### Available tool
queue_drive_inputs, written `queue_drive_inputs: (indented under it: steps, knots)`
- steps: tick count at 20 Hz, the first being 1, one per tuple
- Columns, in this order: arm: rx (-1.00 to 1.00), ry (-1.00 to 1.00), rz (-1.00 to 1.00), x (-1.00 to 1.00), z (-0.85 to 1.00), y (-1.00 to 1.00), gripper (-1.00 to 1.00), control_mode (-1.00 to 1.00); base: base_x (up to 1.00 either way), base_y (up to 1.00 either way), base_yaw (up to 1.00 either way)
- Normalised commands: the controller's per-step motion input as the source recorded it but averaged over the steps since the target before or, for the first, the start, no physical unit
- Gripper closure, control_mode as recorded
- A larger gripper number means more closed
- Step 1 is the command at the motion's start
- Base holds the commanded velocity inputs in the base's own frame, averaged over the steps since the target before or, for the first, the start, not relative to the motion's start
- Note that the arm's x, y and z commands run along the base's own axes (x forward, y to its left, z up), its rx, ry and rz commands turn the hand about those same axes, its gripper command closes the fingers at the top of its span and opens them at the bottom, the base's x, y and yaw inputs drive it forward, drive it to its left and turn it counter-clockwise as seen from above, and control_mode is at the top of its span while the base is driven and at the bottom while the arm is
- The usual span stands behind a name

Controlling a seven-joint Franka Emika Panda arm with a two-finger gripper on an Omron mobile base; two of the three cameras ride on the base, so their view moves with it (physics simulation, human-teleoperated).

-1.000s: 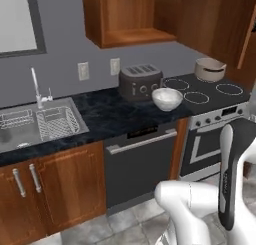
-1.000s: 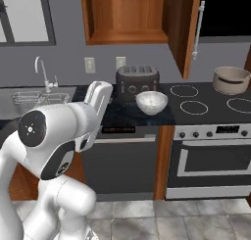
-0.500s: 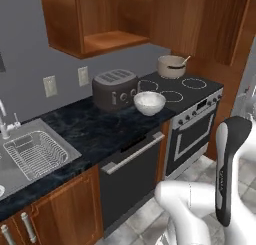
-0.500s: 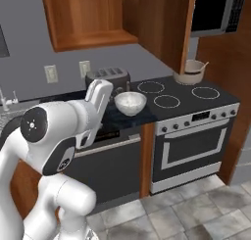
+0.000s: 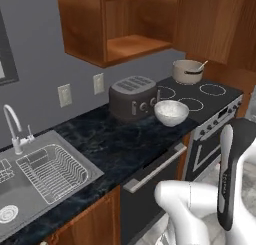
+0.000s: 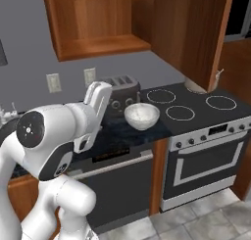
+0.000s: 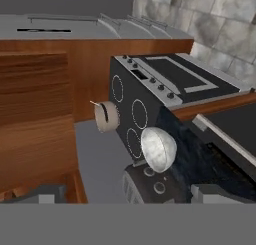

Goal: Open the cabinet and move the ladle to the pot. Then close the cabinet.

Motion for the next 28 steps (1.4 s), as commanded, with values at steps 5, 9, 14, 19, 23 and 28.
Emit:
queue_drive_inputs:
  steps: [5,9,14,19,23,28]
  knots:
    - [0.00,0.00,0.00,0.00,0.00,0.00,-1.00,1.00,0.70,-0.13,-0.08]
    - [0.00,0.00,0.00,0.00,0.00,0.00,-1.00,1.00,0.59,0.09,-0.15]
    - [0.00,0.00,0.00,0.00,0.00,0.00,-1.00,1.00,0.30,0.90,-0.20]
    - [0.00,0.00,0.00,0.00,0.00,0.00,-1.00,1.00,0.41,0.48,-0.32]
    - [0.00,0.00,0.00,0.00,0.00,0.00,-1.00,1.00,0.90,-0.04,-0.34]
    - [0.00,0.00,0.00,0.00,0.00,0.00,-1.00,1.00,0.78,-0.30,-0.04]
